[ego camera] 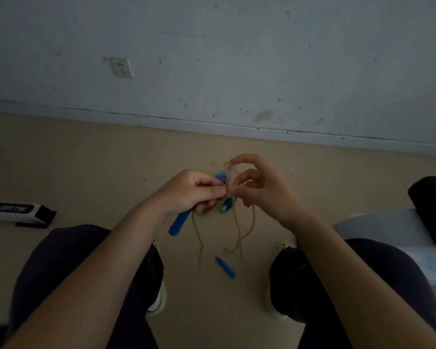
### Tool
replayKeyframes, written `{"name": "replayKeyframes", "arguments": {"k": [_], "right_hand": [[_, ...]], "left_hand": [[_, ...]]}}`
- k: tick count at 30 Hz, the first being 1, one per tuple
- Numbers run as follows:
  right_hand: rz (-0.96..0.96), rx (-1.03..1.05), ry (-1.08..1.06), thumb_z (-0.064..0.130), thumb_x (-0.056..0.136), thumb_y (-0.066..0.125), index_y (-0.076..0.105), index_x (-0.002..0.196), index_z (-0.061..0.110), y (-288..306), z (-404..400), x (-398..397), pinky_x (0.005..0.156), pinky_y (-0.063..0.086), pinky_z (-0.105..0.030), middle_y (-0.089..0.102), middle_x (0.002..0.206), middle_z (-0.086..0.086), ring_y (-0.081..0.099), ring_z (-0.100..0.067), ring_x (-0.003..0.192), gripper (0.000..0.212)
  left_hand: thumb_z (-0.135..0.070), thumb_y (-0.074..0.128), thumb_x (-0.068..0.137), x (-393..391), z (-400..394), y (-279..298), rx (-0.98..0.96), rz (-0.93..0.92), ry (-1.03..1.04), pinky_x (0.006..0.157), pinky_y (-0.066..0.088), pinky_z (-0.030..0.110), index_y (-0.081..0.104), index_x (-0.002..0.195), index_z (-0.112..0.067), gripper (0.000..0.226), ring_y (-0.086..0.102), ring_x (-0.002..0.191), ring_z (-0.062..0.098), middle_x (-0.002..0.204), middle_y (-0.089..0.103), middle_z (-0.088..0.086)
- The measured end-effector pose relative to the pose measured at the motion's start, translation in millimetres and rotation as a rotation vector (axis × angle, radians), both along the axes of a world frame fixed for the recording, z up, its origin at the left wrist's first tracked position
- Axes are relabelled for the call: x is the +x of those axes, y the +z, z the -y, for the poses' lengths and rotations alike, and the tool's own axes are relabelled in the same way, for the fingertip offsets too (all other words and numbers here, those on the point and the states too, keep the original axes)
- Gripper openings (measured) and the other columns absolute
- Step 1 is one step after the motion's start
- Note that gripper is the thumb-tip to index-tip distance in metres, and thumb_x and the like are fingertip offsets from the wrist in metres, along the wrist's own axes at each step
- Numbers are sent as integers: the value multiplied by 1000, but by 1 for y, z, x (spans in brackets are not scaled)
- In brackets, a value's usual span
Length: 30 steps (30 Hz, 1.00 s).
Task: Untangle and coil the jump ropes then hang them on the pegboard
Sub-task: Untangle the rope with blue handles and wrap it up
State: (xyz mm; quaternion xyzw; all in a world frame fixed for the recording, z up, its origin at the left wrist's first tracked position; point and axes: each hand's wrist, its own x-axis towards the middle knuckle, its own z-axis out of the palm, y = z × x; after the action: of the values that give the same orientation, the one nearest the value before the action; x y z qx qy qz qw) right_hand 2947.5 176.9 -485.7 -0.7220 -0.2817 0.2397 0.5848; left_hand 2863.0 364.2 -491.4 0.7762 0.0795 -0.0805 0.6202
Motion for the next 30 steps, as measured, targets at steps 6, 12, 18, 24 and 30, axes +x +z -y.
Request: {"name": "replayKeyframes", "arguments": {"k": [6, 12, 18, 24, 30], "right_hand": [[81, -56, -16, 25, 79, 80, 66, 100, 25, 0, 9, 8, 47, 44, -32, 67, 81, -4, 51, -11, 51, 26], [15, -17, 122, 3, 79, 77, 57, 94, 6, -4, 1, -2, 54, 46, -13, 64, 64, 6, 61, -1, 56, 26], [235, -135, -171, 30, 87, 72, 67, 86, 22, 4, 11, 13, 40, 27, -17, 44, 43, 10, 30, -3, 37, 10], [67, -69, -19, 29, 79, 78, 61, 99, 14, 7, 15, 11, 57, 52, -34, 67, 70, -9, 57, -14, 55, 30], [63, -103, 92, 11, 84, 75, 57, 104, 4, -5, -6, -10, 44, 36, -7, 57, 49, 10, 50, 2, 41, 28]], "left_hand": [[-25, 64, 98, 0, -8, 0, -36, 37, 94, 50, 40, 19, 78, 91, -16, 17, 43, 47, 9, 57, 53, -6], [-29, 63, 98, -1, 6, 1, -5, 24, -32, 51, 43, 19, 76, 69, -36, 33, 48, 47, 9, 57, 58, -4], [-34, 64, 95, -7, -27, 11, 120, -30, 27, 56, 45, 22, 79, 90, -22, 20, 51, 53, 9, 63, 61, -5], [-31, 61, 97, -7, -26, 5, 62, 40, 86, 50, 40, 20, 75, 92, -16, 21, 41, 45, 8, 55, 49, -6], [-41, 64, 95, -3, 0, 1, 30, 23, -34, 45, 42, 22, 75, 75, -34, 23, 48, 41, 11, 55, 57, -4]]}}
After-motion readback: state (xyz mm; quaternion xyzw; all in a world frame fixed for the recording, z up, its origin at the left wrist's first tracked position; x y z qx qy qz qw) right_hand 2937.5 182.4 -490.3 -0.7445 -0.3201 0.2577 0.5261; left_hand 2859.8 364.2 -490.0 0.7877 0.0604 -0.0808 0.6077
